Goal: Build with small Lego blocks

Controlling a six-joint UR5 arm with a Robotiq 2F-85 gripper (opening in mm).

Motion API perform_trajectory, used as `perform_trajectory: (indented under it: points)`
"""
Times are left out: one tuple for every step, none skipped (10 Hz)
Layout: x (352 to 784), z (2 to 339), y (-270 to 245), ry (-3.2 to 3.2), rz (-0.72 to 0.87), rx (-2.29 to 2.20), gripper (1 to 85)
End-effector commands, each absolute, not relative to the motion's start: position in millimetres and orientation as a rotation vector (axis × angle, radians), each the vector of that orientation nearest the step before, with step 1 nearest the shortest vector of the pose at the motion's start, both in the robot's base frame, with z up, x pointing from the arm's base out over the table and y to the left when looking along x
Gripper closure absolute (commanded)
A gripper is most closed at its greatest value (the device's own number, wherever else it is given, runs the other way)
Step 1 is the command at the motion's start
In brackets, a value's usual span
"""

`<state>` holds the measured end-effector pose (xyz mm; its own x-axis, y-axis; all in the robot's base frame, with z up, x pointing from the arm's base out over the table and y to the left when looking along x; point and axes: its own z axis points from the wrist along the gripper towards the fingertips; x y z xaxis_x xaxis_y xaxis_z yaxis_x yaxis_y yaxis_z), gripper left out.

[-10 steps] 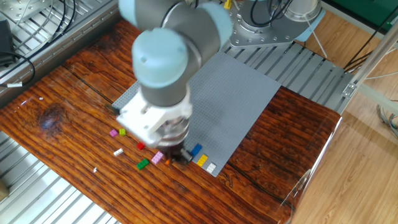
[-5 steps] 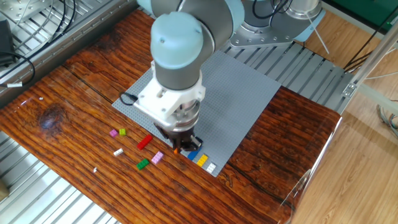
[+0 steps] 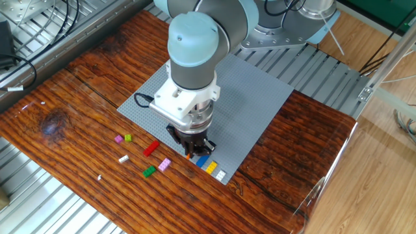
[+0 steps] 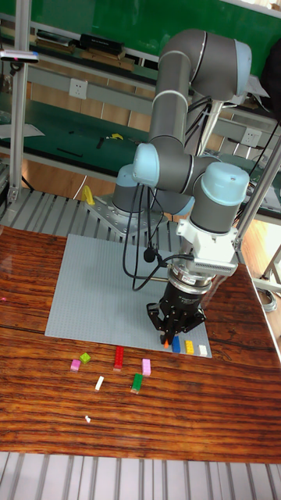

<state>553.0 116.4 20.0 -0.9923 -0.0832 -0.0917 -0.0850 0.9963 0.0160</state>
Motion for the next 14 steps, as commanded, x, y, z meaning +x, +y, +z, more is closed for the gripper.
perform_trajectory:
  points:
    - [552, 15, 119, 3.047, 0.045, -0.110, 78.7]
    - [551, 15, 118, 3.049, 0.041, -0.110, 78.7]
    - [550, 14, 118, 3.054, 0.041, -0.103, 78.7]
    - [550, 13, 120, 3.057, 0.049, -0.099, 78.7]
    - [550, 12, 119, 3.061, 0.045, -0.099, 78.7]
    - [551, 10, 119, 3.061, 0.047, -0.099, 78.7]
    - [552, 8, 121, 3.061, 0.059, -0.089, 78.7]
    - [552, 6, 120, 3.063, 0.060, -0.077, 78.7]
    - [552, 5, 121, 3.066, 0.063, -0.066, 78.7]
    - [550, 5, 120, 3.071, 0.061, -0.059, 79.0]
    - [549, 4, 119, 3.073, 0.059, -0.054, 79.0]
    - [547, 4, 118, 3.076, 0.059, -0.050, 79.0]
    - [546, 5, 118, 3.078, 0.059, -0.045, 79.0]
    - [544, 7, 118, 3.081, 0.062, -0.038, 79.0]
